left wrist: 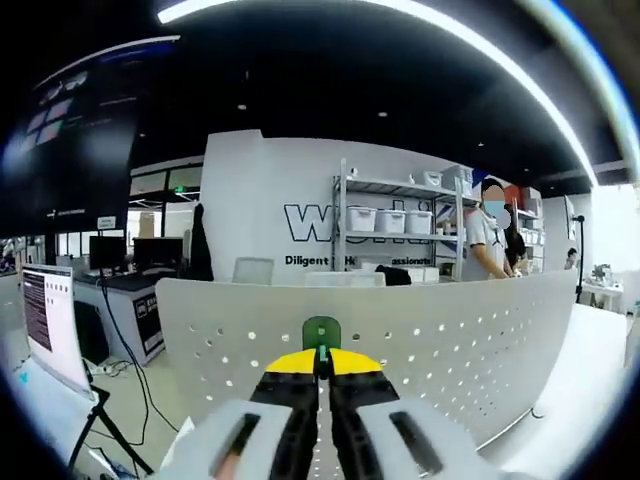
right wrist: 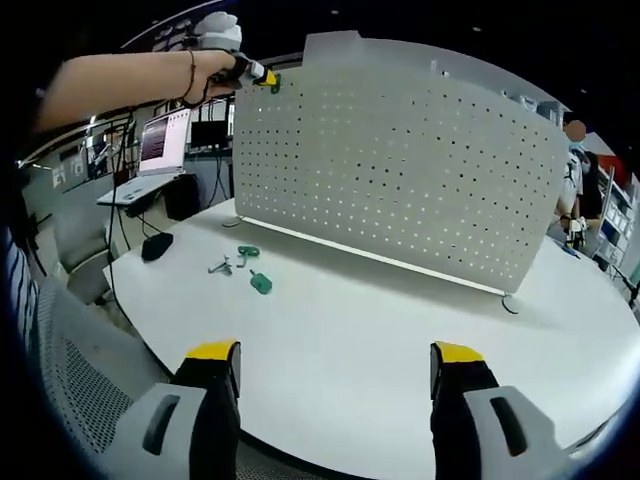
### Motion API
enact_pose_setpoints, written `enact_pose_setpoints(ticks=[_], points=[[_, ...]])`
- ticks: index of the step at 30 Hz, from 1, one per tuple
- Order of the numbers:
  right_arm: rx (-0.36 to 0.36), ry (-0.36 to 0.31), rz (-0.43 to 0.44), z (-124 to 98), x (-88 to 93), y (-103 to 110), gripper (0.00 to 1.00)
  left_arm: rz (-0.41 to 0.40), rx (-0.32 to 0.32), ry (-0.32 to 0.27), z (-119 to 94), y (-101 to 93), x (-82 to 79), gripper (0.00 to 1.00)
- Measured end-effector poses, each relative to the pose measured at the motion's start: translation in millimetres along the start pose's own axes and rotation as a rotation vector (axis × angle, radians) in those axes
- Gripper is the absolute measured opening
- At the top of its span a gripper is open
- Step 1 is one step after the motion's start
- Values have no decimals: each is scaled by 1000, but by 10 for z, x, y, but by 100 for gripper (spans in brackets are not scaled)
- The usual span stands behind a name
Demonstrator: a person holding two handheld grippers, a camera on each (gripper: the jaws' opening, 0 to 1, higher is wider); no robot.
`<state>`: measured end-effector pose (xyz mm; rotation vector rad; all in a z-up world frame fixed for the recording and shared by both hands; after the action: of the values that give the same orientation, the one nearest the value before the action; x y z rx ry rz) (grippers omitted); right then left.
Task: Insert the hook assembly into the mounting plate slot until the hook locks in place.
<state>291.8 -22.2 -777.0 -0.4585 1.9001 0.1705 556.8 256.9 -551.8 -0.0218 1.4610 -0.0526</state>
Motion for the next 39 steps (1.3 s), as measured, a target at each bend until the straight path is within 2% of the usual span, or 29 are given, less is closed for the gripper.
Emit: enact_pose_setpoints(ticks=[14,17,19,39], points=[[5,-8,11,-7,-12,-15,70,19,-13,47,98,-12,127,1],[7,-11,11,-12,-20,-19,69,-2,-19,45,107,18,122,2],[8,-14,14,-14,-24,-25,69,23,-20,47,111,22,121,2],[6,-23,13,-21,-48,-25,65,-6,-35,78,121,17,205,1]])
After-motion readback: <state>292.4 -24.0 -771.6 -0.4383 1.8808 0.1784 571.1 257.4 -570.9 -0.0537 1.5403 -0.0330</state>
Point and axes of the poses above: the point that each gripper's makers call its tool centre point, and the gripper's own axes: z roughly forward along the fingers, y roughly to its left, x roughly out of its underside, the point moved 1 cm from there along -z, roughly backward along the fingers, and after that the axes turned 8 degrees about -y, right-handed, at the moved point
